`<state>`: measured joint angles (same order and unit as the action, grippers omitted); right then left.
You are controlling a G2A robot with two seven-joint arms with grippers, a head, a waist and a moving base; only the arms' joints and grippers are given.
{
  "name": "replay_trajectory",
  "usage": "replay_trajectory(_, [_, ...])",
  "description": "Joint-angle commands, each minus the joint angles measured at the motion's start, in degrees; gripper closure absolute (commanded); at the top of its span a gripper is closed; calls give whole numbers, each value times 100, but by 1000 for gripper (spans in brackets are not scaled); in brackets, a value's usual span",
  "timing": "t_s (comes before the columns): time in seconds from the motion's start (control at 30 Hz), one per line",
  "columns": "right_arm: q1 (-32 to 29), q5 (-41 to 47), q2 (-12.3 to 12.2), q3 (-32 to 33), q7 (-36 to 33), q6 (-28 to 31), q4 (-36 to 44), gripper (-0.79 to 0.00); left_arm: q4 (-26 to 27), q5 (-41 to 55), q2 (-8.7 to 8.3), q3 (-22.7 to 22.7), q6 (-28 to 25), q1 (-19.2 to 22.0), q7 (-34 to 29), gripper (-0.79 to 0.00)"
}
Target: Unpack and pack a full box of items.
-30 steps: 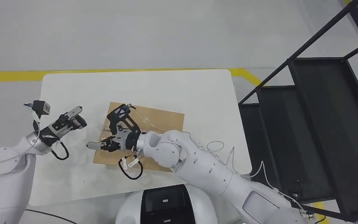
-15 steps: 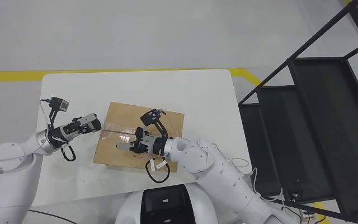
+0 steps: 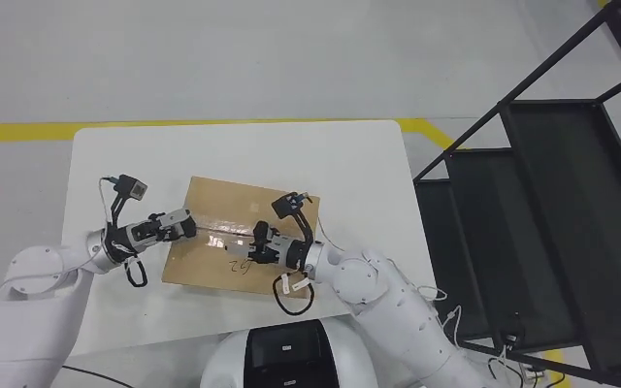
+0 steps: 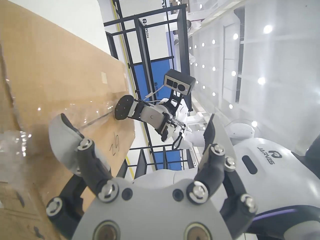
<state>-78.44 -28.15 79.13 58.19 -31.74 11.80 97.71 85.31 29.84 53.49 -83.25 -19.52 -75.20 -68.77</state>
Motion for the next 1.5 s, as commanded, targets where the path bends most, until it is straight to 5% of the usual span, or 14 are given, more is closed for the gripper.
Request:
replay_trajectory(0.0, [-104, 22, -34, 108, -34, 30, 102, -785, 16, 53, 12, 76, 49, 10, -7, -785])
replay_trajectory(0.33, [-510, 162, -186, 621, -74, 154, 464, -785, -256, -558, 70, 458, 194, 179, 570, -785])
replay_trajectory(1.0, [-1232, 468, -444, 1438, -255, 442, 1132, -785, -629, -93, -22, -297, 137, -16, 790, -785])
replay_trajectory(1.47, [288, 669, -196, -60, -60, 8, 65, -785, -971, 943, -46, -1177, 11, -155, 1347, -785])
